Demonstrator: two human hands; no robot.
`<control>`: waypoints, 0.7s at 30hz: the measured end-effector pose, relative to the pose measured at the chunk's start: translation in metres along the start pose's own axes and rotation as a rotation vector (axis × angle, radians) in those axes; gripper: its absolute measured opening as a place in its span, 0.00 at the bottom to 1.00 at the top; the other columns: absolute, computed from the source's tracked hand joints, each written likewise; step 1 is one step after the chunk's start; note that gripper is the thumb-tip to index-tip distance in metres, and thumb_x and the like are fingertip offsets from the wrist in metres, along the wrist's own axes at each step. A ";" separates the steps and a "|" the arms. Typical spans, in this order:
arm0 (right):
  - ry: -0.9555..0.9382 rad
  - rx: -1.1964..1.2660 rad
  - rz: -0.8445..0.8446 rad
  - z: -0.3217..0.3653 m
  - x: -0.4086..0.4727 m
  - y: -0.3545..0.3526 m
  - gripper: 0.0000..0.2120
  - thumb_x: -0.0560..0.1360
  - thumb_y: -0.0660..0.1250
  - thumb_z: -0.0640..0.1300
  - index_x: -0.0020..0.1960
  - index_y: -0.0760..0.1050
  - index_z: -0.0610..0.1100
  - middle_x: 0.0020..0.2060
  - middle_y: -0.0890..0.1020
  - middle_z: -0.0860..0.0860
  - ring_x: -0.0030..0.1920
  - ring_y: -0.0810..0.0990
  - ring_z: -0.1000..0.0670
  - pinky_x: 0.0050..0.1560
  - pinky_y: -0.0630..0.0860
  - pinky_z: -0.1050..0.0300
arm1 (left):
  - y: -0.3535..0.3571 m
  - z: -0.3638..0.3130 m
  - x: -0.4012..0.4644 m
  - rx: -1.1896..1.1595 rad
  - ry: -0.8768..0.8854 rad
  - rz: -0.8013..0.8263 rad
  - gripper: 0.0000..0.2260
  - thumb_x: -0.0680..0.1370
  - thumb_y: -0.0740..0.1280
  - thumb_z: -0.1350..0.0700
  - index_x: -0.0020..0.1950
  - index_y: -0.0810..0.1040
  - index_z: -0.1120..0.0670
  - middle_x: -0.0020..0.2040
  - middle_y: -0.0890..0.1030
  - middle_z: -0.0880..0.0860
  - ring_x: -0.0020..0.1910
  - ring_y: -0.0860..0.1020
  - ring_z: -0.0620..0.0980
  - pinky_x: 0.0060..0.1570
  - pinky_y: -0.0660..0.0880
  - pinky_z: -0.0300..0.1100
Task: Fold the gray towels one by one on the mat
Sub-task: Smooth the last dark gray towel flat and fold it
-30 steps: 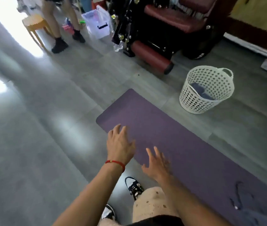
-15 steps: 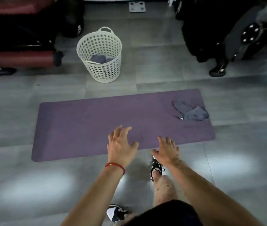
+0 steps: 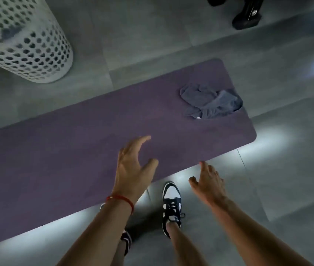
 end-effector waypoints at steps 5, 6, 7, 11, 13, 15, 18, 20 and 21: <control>0.005 0.045 -0.025 -0.009 0.145 0.090 0.31 0.78 0.63 0.53 0.78 0.58 0.49 0.70 0.71 0.45 0.67 0.73 0.39 0.64 0.71 0.43 | 0.099 0.114 0.099 0.013 0.022 0.076 0.26 0.72 0.68 0.55 0.69 0.74 0.44 0.69 0.73 0.44 0.71 0.68 0.47 0.66 0.63 0.36; 0.011 0.055 -0.038 -0.008 0.174 0.102 0.31 0.77 0.63 0.53 0.78 0.59 0.49 0.70 0.70 0.44 0.67 0.73 0.38 0.64 0.72 0.43 | 0.114 0.137 0.118 0.050 0.029 0.098 0.26 0.71 0.68 0.54 0.70 0.74 0.44 0.71 0.72 0.46 0.71 0.67 0.49 0.67 0.63 0.38; 0.013 0.063 -0.057 -0.008 0.205 0.112 0.32 0.77 0.64 0.54 0.78 0.59 0.48 0.70 0.70 0.43 0.68 0.72 0.38 0.65 0.72 0.41 | 0.126 0.158 0.138 0.078 0.033 0.113 0.26 0.72 0.69 0.54 0.71 0.73 0.45 0.72 0.72 0.48 0.72 0.67 0.50 0.68 0.63 0.39; -0.038 -0.011 -0.179 -0.003 0.323 0.129 0.33 0.76 0.66 0.54 0.77 0.61 0.48 0.74 0.65 0.42 0.72 0.66 0.36 0.70 0.67 0.37 | 0.153 0.234 0.206 0.159 0.070 0.142 0.28 0.73 0.70 0.57 0.73 0.72 0.43 0.76 0.66 0.47 0.76 0.61 0.49 0.72 0.59 0.39; -0.070 -0.047 -0.228 0.001 0.376 0.121 0.31 0.75 0.67 0.54 0.77 0.64 0.52 0.76 0.61 0.43 0.74 0.62 0.37 0.71 0.65 0.37 | 0.157 0.263 0.237 0.241 0.146 0.145 0.29 0.73 0.71 0.58 0.73 0.71 0.42 0.77 0.65 0.46 0.76 0.59 0.49 0.70 0.54 0.36; -0.106 -0.031 -0.290 0.005 0.423 0.109 0.28 0.75 0.68 0.53 0.74 0.69 0.55 0.78 0.59 0.45 0.77 0.57 0.39 0.74 0.61 0.37 | 0.157 0.288 0.270 0.326 0.221 0.156 0.30 0.73 0.71 0.58 0.74 0.71 0.42 0.78 0.63 0.46 0.77 0.59 0.49 0.70 0.51 0.33; -0.099 -0.124 -0.473 0.006 0.471 0.097 0.20 0.75 0.69 0.53 0.67 0.78 0.52 0.76 0.62 0.45 0.79 0.54 0.40 0.77 0.55 0.39 | 0.153 0.317 0.314 0.423 0.283 0.179 0.32 0.69 0.68 0.48 0.74 0.70 0.42 0.79 0.63 0.48 0.78 0.60 0.51 0.70 0.46 0.30; -0.053 -0.185 -0.593 0.003 0.484 0.091 0.19 0.75 0.69 0.50 0.65 0.77 0.48 0.73 0.64 0.43 0.76 0.58 0.38 0.74 0.57 0.37 | 0.150 0.324 0.343 0.550 0.399 0.246 0.35 0.66 0.64 0.43 0.75 0.68 0.40 0.80 0.61 0.50 0.78 0.59 0.55 0.76 0.51 0.41; -0.020 -0.202 -0.575 0.001 0.484 0.088 0.21 0.74 0.70 0.47 0.66 0.75 0.48 0.70 0.66 0.43 0.73 0.62 0.38 0.72 0.59 0.38 | 0.149 0.323 0.354 0.631 0.439 0.284 0.36 0.67 0.65 0.43 0.76 0.66 0.39 0.81 0.58 0.50 0.78 0.57 0.56 0.78 0.55 0.49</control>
Point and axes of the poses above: each hand's wrist, its own x-axis towards the middle knuckle, its own y-axis out of the palm, z = x × y, the point moved 1 cm from there along x, towards the middle knuckle
